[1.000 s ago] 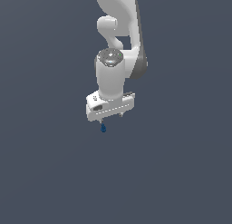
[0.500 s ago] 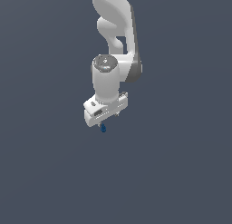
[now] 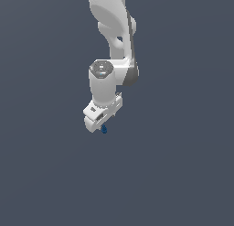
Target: Pick up the object and move it to a goal position.
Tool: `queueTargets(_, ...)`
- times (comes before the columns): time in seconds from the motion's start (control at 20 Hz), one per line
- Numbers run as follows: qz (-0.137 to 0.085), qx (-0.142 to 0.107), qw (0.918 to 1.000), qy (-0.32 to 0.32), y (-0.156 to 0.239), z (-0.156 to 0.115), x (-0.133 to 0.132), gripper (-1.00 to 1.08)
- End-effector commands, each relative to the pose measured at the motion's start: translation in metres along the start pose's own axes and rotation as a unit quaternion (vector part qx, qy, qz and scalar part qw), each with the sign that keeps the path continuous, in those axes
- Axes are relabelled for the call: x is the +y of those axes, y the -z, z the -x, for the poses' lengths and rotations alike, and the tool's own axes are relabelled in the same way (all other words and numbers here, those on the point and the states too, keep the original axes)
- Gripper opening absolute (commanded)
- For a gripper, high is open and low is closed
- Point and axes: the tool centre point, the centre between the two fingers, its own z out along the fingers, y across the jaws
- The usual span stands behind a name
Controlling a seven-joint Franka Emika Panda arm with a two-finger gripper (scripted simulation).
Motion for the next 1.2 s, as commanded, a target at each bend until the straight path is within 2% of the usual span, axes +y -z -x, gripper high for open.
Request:
queueTargets(0.0,-0.001,0.0,0.9995,0.031,-0.005,0.003,0.001,1.0)
queueTargets(0.6,-0.006,0.004,0.9876,0.157,-0.024,0.018,0.003,1.0)
queueTargets(1.15,-0.008,0.006,0.9797,0.2,-0.03,0.022,0.004,1.0)
